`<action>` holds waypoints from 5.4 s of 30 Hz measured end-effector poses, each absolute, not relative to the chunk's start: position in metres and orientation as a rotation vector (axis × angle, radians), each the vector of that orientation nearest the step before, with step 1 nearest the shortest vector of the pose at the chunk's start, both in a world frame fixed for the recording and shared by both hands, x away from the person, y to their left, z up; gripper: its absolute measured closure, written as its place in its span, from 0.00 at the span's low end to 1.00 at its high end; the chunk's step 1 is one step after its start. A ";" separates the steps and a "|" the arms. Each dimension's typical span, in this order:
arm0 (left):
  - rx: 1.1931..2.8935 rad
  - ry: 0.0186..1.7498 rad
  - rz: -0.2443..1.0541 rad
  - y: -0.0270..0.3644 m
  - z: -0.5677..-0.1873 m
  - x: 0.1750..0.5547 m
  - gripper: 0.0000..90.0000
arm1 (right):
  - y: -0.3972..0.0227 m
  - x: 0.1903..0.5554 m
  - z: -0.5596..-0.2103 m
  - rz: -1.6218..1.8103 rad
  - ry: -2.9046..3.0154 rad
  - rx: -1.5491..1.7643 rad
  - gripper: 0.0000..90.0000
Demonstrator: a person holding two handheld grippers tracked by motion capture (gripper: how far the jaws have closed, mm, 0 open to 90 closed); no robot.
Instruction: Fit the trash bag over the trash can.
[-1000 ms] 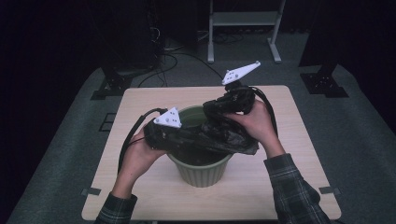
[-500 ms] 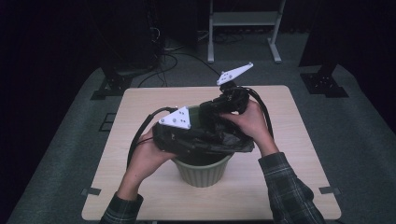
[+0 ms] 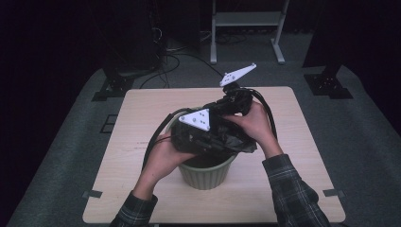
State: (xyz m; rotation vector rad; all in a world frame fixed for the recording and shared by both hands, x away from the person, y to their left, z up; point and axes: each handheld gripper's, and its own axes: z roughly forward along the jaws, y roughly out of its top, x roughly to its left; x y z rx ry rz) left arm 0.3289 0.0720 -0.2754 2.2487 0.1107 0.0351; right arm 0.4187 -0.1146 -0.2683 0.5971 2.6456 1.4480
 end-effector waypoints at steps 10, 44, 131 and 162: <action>2.185 0.244 0.087 0.108 -0.271 0.340 1.00 | -0.152 0.406 -0.270 1.481 2.577 0.654 0.78; 2.113 0.444 0.101 0.134 -0.283 0.363 1.00 | -0.169 0.338 -0.247 1.707 2.515 0.447 0.71; 2.048 0.444 0.304 0.212 -0.206 0.335 0.46 | -0.270 0.340 -0.269 1.623 2.359 0.698 0.60; 2.221 0.473 0.162 0.172 -0.255 0.380 0.65 | -0.208 0.359 -0.252 1.637 2.414 0.541 0.52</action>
